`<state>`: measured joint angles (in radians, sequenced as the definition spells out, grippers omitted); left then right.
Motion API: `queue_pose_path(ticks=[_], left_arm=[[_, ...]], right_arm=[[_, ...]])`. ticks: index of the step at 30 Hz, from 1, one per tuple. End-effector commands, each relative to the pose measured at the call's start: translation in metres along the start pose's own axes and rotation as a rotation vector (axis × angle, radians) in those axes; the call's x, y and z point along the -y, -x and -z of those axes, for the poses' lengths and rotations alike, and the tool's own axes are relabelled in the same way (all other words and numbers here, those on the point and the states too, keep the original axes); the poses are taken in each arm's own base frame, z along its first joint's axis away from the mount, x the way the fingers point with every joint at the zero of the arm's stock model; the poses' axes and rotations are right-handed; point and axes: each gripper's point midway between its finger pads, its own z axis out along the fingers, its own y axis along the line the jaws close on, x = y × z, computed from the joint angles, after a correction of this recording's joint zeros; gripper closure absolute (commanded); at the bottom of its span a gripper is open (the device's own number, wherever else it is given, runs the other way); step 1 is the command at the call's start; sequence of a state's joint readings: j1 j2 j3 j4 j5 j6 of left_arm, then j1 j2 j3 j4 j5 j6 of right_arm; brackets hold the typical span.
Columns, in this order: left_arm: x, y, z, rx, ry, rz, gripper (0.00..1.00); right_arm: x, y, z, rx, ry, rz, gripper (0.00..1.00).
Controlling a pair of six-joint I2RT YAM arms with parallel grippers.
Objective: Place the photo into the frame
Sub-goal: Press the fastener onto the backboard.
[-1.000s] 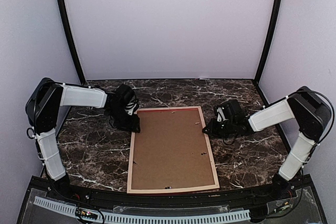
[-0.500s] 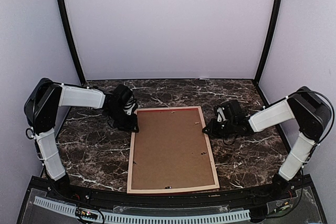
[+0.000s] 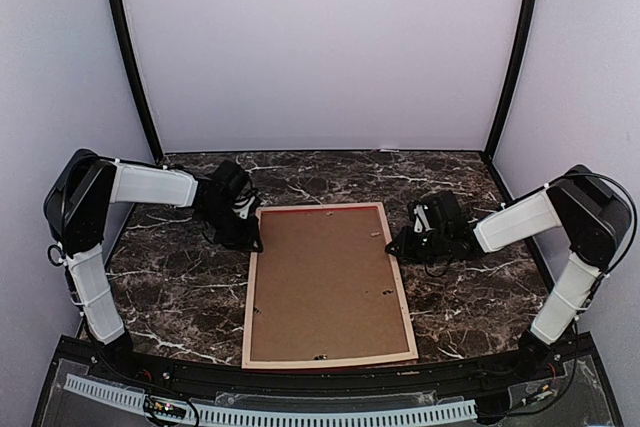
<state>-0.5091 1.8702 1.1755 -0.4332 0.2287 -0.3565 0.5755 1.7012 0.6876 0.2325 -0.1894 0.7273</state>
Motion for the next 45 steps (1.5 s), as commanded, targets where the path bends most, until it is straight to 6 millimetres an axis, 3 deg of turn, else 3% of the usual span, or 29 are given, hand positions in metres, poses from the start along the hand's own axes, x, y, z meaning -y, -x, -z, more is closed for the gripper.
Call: queue_pose_path(ticks=[1,7,12,16,26,29,31,33,37,41,45], left_arm=[[0.004,-0.002,0.006,0.005,-0.028,-0.006,0.74],[0.009,0.004,0.011,0.022,-0.043,-0.010,0.57],[0.005,0.003,0.011,0.018,-0.019,-0.015,0.53],[-0.001,0.002,0.008,0.013,0.010,-0.020,0.57],[-0.005,0.004,0.005,0.016,0.034,-0.028,0.76],[-0.003,0.006,0.007,0.026,0.026,-0.030,0.78],[0.001,0.007,0.009,0.035,0.007,-0.032,0.74],[0.003,0.008,0.012,0.042,-0.007,-0.027,0.60],[0.005,0.002,0.019,0.051,-0.025,-0.015,0.43],[0.002,-0.015,0.022,0.040,-0.035,0.008,0.36],[0.001,-0.029,0.024,0.036,-0.049,0.025,0.35]], right_arm=[[0.040,-0.070,-0.002,-0.231,-0.121,-0.064,1.00],[0.041,-0.070,-0.003,-0.232,-0.121,-0.064,1.00],[0.040,-0.070,-0.004,-0.233,-0.120,-0.063,1.00],[0.040,-0.069,-0.004,-0.233,-0.120,-0.064,1.00],[0.040,-0.069,-0.005,-0.233,-0.120,-0.062,1.00],[0.039,-0.069,-0.005,-0.235,-0.120,-0.062,1.00],[0.039,-0.068,-0.006,-0.237,-0.121,-0.060,1.00],[0.038,-0.067,-0.006,-0.236,-0.119,-0.058,1.00],[0.036,-0.063,-0.006,-0.235,-0.122,-0.047,1.00],[0.034,-0.060,-0.006,-0.235,-0.128,-0.035,1.00],[0.033,-0.056,-0.008,-0.236,-0.133,-0.029,1.00]])
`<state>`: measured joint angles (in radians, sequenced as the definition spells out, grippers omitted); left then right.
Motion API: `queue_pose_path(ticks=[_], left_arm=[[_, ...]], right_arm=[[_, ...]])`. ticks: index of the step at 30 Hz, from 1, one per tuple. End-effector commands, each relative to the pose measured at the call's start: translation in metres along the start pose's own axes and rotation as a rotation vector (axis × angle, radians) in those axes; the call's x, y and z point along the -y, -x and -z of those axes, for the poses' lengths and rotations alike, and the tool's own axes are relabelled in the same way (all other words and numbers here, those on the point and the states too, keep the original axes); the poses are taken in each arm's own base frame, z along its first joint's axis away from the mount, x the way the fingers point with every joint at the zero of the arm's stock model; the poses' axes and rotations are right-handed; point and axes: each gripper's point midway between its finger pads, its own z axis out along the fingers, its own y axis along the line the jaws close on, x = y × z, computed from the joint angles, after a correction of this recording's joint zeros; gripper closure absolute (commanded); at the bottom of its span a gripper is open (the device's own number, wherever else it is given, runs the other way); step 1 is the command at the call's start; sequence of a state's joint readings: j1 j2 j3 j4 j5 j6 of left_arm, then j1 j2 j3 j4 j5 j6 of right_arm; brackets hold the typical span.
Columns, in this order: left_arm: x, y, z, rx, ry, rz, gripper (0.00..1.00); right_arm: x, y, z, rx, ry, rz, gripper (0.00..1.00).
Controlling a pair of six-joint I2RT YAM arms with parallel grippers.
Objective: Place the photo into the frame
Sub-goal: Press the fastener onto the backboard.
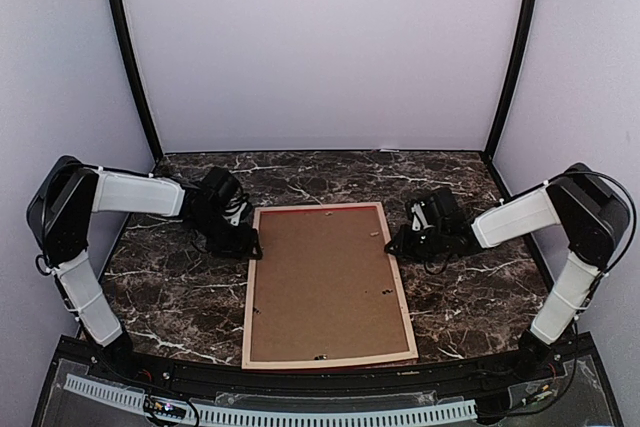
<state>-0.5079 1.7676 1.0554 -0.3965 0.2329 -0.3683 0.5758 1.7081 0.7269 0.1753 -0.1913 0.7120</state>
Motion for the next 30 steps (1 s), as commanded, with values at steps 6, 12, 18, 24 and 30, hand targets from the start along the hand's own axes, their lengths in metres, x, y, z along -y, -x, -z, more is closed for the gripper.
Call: queue_pose_path(ticks=[6,12,18,24,30], left_arm=[[0.013,-0.022,0.006,-0.003,-0.083,0.022,0.43],[0.016,-0.027,-0.001,-0.022,-0.086,0.025,0.53],[0.016,-0.026,-0.003,-0.008,-0.070,0.050,0.66],[0.017,-0.024,-0.005,0.023,-0.065,0.081,0.77],[0.019,-0.025,-0.007,0.030,-0.077,0.096,0.83]], right_arm=[[0.032,-0.051,-0.009,-0.212,-0.139,-0.023,0.97],[0.029,-0.044,-0.011,-0.206,-0.146,-0.015,0.91],[0.022,-0.028,-0.009,-0.184,-0.161,0.017,0.69],[0.011,-0.003,-0.004,-0.146,-0.175,0.061,0.55],[0.009,0.015,-0.006,-0.132,-0.186,0.088,0.46]])
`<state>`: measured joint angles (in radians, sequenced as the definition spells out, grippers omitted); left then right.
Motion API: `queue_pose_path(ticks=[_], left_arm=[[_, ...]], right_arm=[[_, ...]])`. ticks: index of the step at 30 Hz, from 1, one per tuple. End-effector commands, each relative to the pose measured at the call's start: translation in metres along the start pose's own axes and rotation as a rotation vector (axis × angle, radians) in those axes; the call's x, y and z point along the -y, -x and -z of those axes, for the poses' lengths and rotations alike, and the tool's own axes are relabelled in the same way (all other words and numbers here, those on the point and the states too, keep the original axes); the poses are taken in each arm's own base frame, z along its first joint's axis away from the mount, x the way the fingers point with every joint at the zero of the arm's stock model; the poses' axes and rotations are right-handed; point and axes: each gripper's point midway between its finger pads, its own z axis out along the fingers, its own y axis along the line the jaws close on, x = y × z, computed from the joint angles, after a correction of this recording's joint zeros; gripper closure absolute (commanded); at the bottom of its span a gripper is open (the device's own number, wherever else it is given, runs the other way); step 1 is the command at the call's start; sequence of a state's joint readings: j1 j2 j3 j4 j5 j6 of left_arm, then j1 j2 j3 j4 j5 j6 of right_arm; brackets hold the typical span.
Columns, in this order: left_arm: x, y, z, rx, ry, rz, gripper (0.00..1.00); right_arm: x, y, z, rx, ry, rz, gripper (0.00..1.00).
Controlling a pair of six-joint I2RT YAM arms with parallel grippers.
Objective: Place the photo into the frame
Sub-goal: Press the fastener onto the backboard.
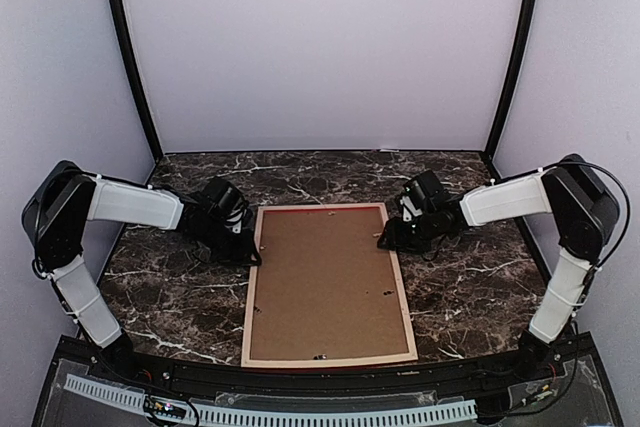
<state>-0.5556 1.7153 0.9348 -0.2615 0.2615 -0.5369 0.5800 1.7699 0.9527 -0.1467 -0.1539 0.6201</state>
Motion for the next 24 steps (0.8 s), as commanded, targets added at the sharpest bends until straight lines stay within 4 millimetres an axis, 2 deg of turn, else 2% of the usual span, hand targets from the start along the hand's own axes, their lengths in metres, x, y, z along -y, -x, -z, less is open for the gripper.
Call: queue_pose_path(ticks=[1,7,15,18,24], left_arm=[[0.002,-0.006,-0.001,0.001,-0.012,-0.014,0.83],[0.003,-0.005,-0.001,0.004,-0.011,-0.019,0.86],[0.004,-0.004,-0.003,0.000,-0.012,-0.019,0.87],[0.004,-0.004,-0.003,-0.001,-0.012,-0.021,0.88],[0.004,-0.002,-0.002,0.004,-0.007,-0.022,0.88]], right_arm=[[0.013,0.005,-0.006,-0.026,-0.069,0.027,0.45],[0.016,0.023,-0.012,-0.005,-0.091,0.022,0.40],[0.017,0.041,-0.020,0.020,-0.107,0.009,0.39],[0.014,0.043,-0.024,0.015,-0.098,0.008,0.40],[0.023,0.036,-0.025,-0.002,-0.139,0.031,0.41]])
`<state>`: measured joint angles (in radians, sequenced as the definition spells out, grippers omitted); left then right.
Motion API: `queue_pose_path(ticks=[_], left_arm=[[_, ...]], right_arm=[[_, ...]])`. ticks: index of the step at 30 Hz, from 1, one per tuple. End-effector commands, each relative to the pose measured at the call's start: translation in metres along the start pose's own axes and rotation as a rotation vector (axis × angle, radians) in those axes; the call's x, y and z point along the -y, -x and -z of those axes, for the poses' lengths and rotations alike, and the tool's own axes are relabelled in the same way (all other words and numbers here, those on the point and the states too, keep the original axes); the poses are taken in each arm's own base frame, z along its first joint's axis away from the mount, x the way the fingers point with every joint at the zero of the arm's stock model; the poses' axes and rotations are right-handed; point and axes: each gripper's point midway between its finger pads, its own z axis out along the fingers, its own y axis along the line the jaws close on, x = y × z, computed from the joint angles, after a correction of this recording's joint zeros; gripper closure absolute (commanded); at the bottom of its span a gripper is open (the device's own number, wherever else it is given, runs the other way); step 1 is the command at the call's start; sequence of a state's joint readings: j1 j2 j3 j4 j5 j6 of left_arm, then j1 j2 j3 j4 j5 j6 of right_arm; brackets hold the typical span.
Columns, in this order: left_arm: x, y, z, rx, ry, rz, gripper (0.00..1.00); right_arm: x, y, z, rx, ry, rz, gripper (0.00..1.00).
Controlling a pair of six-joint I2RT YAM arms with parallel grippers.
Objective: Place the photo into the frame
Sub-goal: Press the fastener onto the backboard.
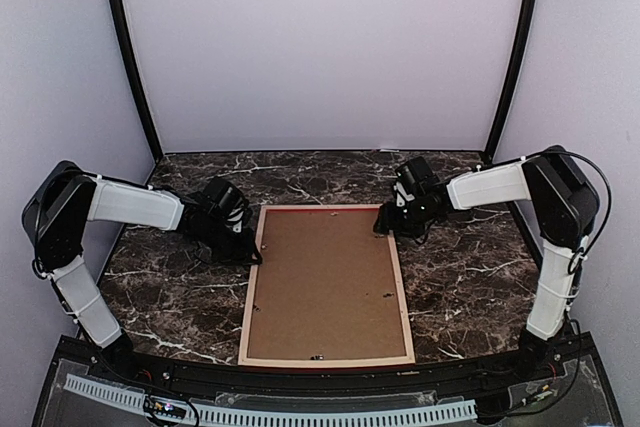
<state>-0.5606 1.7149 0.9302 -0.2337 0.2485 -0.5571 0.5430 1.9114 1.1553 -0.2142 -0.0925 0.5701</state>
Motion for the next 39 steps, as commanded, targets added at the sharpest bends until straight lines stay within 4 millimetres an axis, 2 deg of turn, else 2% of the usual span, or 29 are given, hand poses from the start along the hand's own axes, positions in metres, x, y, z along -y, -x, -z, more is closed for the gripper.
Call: queue_pose_path(ticks=[1,10,20,29,39], left_arm=[[0.003,-0.005,-0.001,-0.017,-0.006,-0.033,0.88],[0.003,-0.002,-0.001,-0.018,0.004,-0.038,0.88],[0.003,0.000,-0.001,-0.018,0.006,-0.037,0.88],[0.002,-0.001,-0.004,-0.024,0.012,-0.038,0.88],[-0.001,-0.005,-0.006,-0.033,0.018,-0.035,0.88]], right_arm=[[0.019,-0.013,-0.007,-0.047,-0.076,0.025,0.42],[0.028,-0.020,-0.005,-0.076,-0.167,0.120,0.42],[0.021,-0.026,-0.011,-0.112,-0.157,0.165,0.42],[0.022,-0.033,-0.006,-0.169,-0.162,0.263,0.41],[0.014,-0.045,-0.003,-0.258,-0.048,0.287,0.38]])
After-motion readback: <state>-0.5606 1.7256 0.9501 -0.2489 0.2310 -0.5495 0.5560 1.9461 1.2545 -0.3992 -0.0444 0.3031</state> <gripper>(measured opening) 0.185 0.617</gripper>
